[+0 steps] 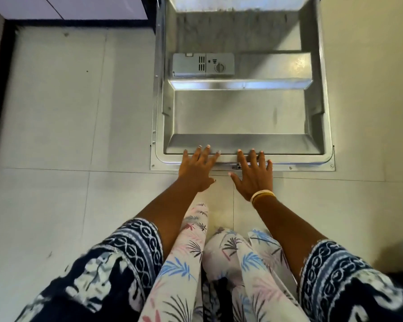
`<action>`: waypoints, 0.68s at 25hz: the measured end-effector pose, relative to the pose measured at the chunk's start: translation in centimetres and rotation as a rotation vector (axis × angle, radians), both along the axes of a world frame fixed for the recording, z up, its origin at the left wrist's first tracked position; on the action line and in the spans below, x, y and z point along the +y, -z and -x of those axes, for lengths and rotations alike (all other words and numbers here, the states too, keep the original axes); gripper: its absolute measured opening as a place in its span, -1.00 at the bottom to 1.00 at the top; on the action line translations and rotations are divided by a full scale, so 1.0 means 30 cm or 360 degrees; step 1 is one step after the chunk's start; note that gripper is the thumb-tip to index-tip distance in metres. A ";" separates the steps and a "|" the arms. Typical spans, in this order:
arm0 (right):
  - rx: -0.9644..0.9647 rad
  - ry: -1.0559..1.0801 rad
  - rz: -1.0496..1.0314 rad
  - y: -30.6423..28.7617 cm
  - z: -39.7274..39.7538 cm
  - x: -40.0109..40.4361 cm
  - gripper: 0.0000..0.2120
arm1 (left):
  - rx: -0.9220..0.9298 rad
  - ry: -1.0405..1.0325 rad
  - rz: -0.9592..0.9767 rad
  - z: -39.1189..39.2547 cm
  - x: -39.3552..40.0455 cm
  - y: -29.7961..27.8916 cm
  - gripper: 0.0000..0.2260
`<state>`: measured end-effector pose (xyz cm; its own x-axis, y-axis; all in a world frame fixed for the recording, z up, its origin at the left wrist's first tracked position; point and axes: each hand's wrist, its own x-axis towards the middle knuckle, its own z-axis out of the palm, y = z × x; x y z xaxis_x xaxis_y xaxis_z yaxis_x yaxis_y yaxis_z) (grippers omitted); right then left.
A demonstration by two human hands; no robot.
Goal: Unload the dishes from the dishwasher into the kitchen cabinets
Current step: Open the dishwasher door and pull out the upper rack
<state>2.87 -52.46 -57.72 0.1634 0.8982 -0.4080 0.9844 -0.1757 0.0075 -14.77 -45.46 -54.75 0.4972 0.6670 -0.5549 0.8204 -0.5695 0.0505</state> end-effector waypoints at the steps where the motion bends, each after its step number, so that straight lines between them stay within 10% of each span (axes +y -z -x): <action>1: 0.0016 -0.0030 0.0049 -0.052 0.002 0.015 -0.29 | -0.0013 -0.0047 -0.0022 0.009 0.015 -0.053 -0.27; 17: 0.0210 -0.0211 -0.0150 -1.364 0.295 0.312 -0.31 | -0.0188 -0.0289 -0.0403 0.200 0.124 -1.364 -0.38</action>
